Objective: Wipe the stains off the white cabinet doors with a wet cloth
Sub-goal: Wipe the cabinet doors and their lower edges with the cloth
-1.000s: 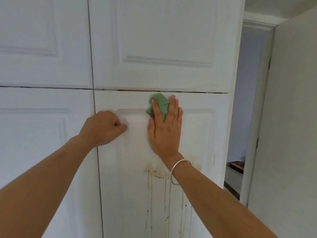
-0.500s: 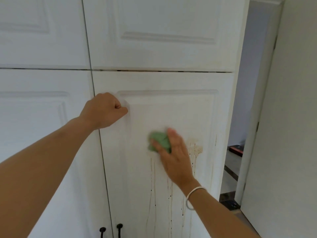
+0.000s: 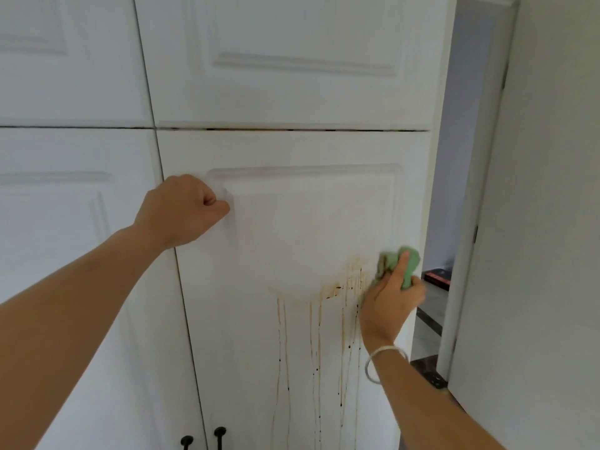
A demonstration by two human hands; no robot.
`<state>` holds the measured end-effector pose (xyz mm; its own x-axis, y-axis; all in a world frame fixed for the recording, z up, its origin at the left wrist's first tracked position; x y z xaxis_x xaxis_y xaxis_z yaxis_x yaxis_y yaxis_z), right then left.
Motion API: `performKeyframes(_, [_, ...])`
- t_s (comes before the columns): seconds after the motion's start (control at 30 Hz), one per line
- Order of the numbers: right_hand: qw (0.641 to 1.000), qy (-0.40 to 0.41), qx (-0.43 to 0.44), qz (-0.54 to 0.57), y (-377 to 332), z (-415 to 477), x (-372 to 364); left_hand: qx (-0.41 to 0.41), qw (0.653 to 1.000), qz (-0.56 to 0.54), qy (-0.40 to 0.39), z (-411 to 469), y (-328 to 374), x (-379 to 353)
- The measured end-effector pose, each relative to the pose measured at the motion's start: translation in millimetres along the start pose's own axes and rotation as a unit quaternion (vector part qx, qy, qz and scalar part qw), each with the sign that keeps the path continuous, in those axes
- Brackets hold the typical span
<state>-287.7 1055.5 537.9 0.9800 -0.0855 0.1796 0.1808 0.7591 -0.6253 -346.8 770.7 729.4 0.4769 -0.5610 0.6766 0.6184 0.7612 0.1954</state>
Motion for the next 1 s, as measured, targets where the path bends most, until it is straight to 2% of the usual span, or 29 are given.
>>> performKeyframes(0.07, [0.999,0.009,-0.024,0.048,21,-24,-8,-0.001,1.000,0.002,0.001,-1,0,0])
performKeyframes(0.1, [0.999,0.014,-0.027,0.036,27,-26,-11,-0.002,1.000,0.001,0.001,-1,0,0])
performKeyframes(0.17, [0.996,0.018,-0.039,0.082,18,-11,-10,-0.007,1.000,0.002,0.002,-1,0,1])
performKeyframes(0.33, [0.978,0.055,0.058,0.192,-75,69,-1,-0.008,1.000,-0.003,0.003,0,0,1])
performKeyframes(0.43, [0.989,0.026,0.026,0.143,-96,75,-1,-0.010,1.000,-0.001,0.001,0,-2,0])
performKeyframes(0.47, [0.989,0.002,0.042,0.140,-95,61,-1,-0.011,1.000,-0.001,0.001,1,-3,-1])
performKeyframes(0.57, [0.967,-0.064,0.175,0.174,-88,-1,-8,-0.011,1.000,-0.001,0.005,3,-5,-1])
performKeyframes(0.63, [0.934,-0.083,0.317,0.140,-76,-41,-19,-0.001,1.000,-0.004,0.000,3,-4,-1])
performKeyframes(0.67, [0.919,-0.090,0.360,0.132,-71,-52,-22,0.004,1.000,-0.007,-0.002,3,-3,-1])
performKeyframes(0.77, [0.884,-0.141,0.421,0.145,-64,-45,-4,0.006,1.000,-0.004,-0.002,3,-1,1])
performKeyframes(0.83, [0.885,-0.147,0.402,0.181,-71,-23,12,0.006,1.000,-0.003,-0.006,2,-1,2])
performKeyframes(0.93, [0.924,-0.045,0.333,0.185,-90,30,29,0.003,1.000,-0.006,-0.008,1,1,2])
performKeyframes(1.0, [0.945,-0.008,0.260,0.199,-102,61,30,0.002,1.000,-0.011,-0.011,1,2,1])
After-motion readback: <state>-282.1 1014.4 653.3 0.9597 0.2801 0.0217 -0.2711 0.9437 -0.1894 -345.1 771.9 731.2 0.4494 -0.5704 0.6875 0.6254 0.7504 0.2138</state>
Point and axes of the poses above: each hand's wrist, its own z-axis towards the middle knuckle, its own x-axis out of the back of the hand, y = z × x, the point moved 1 cm from there along z, towards the middle knuckle, and after that the axes turned 2 degrees about y, right-handed, at the moved point
